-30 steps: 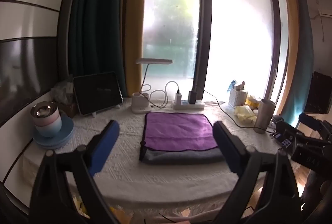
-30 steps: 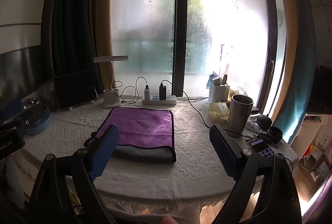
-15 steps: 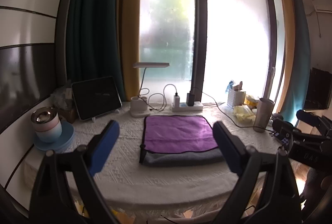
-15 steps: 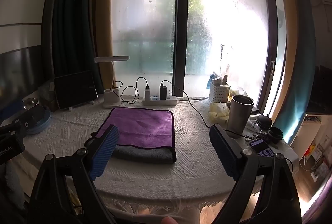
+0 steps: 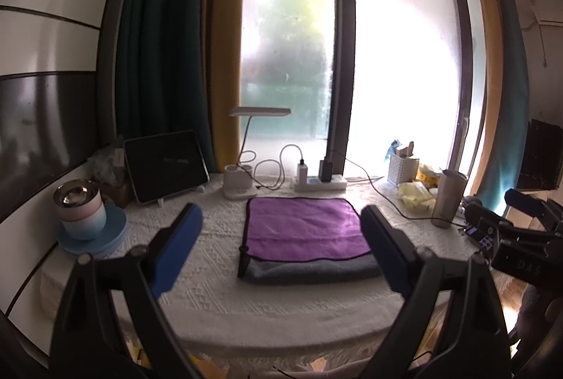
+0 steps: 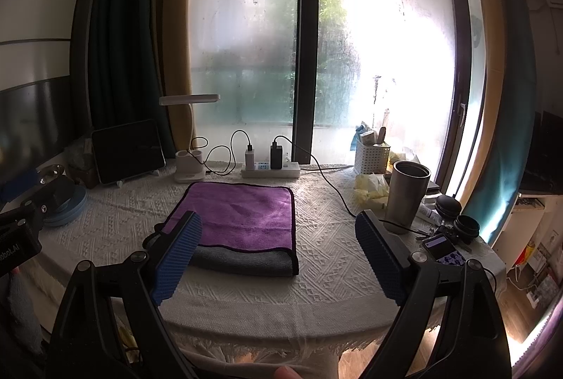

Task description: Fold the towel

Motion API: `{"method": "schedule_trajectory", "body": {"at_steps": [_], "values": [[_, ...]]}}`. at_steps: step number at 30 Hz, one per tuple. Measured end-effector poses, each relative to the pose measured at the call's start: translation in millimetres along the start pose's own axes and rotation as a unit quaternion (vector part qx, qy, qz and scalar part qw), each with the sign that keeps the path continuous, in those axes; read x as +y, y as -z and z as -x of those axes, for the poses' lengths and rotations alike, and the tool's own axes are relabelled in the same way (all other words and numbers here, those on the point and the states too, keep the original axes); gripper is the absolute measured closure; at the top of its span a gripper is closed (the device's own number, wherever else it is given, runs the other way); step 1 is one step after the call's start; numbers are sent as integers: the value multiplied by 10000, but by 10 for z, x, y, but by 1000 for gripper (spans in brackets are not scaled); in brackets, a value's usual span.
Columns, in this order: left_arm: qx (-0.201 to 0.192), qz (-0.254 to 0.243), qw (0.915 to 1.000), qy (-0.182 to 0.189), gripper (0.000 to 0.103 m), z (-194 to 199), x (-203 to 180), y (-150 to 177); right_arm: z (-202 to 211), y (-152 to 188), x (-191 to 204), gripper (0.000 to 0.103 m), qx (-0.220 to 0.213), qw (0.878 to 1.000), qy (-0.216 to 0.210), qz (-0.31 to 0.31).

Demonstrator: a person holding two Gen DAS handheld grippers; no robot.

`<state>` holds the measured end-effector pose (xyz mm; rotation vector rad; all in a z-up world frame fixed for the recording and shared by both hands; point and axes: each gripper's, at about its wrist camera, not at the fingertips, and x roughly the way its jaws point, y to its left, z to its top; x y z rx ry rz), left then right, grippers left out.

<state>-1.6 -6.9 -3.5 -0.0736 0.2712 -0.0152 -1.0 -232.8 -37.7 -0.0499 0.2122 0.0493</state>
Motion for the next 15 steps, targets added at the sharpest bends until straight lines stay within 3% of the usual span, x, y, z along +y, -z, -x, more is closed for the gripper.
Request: {"method": "schedule_trajectory", "body": {"at_steps": [15], "values": [[3, 52, 10000, 15, 11, 7, 4, -17, -4, 1, 2, 12, -4, 10000, -1, -2]]}}
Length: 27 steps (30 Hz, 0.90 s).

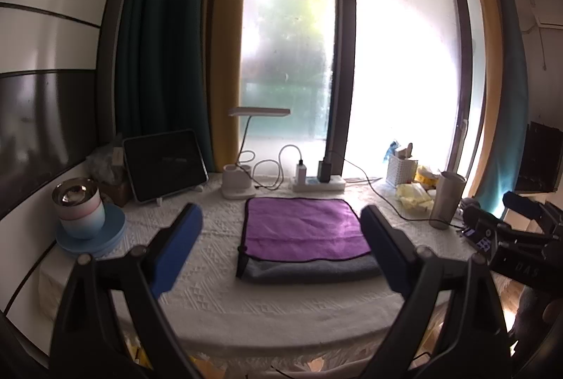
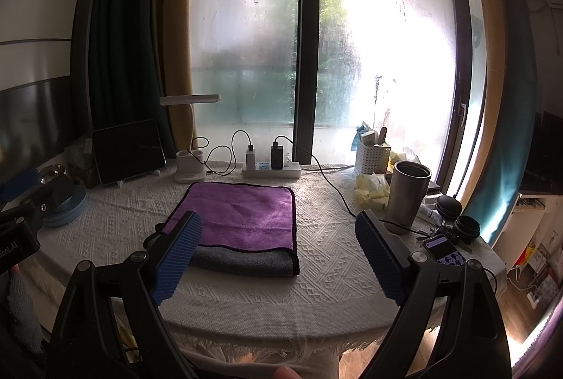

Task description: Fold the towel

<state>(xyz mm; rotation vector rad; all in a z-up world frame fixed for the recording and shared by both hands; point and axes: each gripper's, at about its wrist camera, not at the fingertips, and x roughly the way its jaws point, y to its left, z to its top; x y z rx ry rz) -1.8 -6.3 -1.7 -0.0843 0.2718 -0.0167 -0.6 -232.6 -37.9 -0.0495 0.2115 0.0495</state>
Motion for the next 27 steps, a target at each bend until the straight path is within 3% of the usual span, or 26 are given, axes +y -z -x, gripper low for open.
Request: {"method": "schedule_trajectory", "body": {"at_steps": [27], "values": [[-13, 14, 10000, -14, 11, -1, 34, -22, -8, -39, -7, 12, -29, 10000, 1, -7]]}}
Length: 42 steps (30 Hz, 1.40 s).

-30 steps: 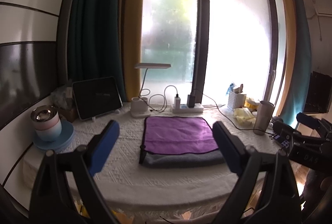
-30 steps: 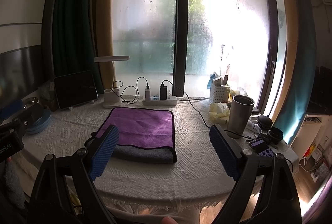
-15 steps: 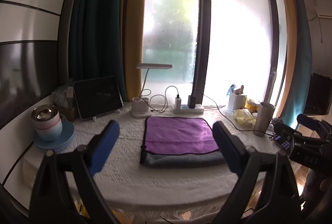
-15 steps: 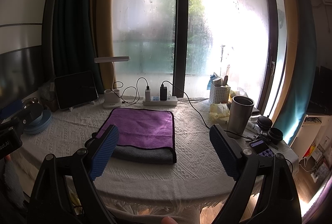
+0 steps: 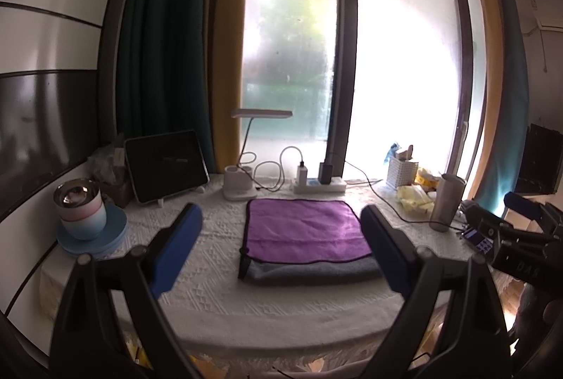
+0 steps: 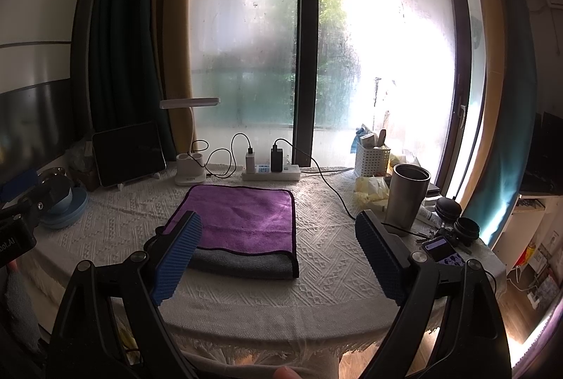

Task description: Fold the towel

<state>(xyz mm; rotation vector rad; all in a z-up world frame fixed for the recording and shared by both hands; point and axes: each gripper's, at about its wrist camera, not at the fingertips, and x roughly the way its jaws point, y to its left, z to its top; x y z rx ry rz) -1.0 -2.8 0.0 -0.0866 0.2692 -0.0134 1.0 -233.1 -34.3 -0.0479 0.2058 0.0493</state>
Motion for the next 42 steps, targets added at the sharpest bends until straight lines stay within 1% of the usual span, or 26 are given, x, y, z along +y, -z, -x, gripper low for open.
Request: {"method": "schedule_trajectory", "body": {"at_steps": [15, 19, 25, 27, 29, 34, 36, 42], "values": [[15, 8, 10000, 20, 11, -17, -31, -6, -9, 1, -2, 12, 8, 10000, 0, -2], [166, 31, 9997, 156, 11, -126, -43, 38, -67, 22, -1, 12, 45, 10000, -15, 55], [486, 139, 9986, 149, 11, -517, 11, 145, -391, 104, -38, 12, 342, 9994, 7, 70], [526, 187, 9982, 216, 11, -671, 56, 200, -536, 135, -44, 12, 474, 9988, -8, 84], [663, 232, 9971, 308, 11, -845, 86, 264, -683, 165, -45, 12, 576, 9983, -22, 103], [1109, 23, 9938, 105, 11, -1313, 108, 436, -1094, 254, -85, 12, 905, 9958, -28, 102], [1319, 5, 9912, 47, 11, -1514, 162, 510, -1254, 296, -128, 12, 1042, 9945, -44, 83], [1780, -2, 9840, -112, 11, -2046, 284, 711, -1716, 399, -203, 12, 1356, 9906, -57, 166]]}}
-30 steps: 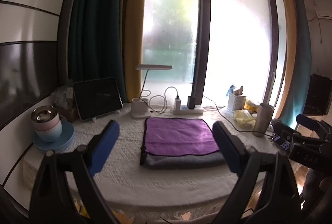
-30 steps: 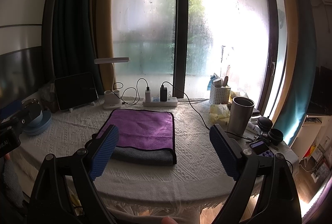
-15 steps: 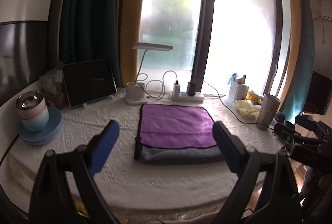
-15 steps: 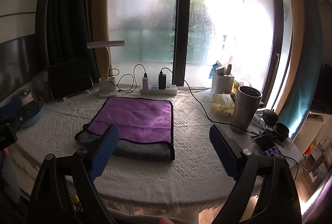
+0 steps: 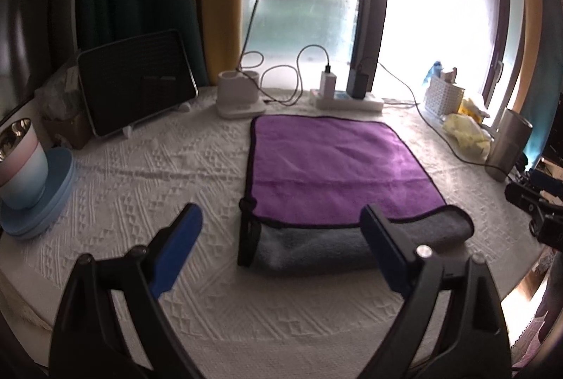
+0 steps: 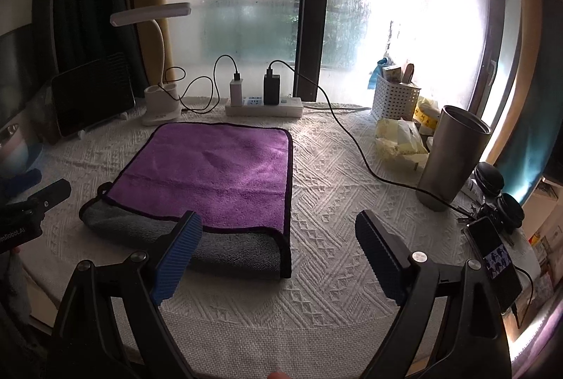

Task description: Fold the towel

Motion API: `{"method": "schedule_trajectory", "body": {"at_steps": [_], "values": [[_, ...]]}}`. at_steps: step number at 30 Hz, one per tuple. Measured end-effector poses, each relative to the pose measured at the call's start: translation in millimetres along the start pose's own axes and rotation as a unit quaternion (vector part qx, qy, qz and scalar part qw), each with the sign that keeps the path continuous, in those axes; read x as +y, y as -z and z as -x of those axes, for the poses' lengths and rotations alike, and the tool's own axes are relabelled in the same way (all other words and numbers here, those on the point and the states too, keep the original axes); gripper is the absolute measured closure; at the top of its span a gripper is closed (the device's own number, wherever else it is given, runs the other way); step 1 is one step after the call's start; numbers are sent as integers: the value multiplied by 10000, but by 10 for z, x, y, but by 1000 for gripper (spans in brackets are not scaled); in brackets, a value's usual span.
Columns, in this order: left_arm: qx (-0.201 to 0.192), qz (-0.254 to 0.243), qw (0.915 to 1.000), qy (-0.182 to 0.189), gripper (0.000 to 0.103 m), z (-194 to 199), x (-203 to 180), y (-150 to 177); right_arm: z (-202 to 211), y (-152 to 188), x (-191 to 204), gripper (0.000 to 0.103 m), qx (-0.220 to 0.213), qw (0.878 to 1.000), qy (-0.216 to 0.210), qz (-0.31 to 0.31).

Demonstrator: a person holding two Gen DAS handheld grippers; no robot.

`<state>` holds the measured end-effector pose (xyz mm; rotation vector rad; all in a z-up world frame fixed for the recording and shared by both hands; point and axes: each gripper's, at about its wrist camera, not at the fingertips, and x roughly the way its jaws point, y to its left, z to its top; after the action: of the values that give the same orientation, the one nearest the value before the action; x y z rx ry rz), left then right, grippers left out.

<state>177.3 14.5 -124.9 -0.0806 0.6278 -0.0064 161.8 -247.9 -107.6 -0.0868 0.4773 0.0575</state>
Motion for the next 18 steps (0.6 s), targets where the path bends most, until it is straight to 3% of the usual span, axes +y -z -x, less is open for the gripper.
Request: {"method": "schedule_trajectory", "body": {"at_steps": [13, 18], "values": [[863, 75, 9961, 136, 12, -747, 96, 65, -785, 35, -95, 13, 817, 9957, -428, -107], [1113, -22, 9933, 302, 34, -881, 126, 93, -1002, 132, -79, 24, 1158, 9907, -693, -144]]}}
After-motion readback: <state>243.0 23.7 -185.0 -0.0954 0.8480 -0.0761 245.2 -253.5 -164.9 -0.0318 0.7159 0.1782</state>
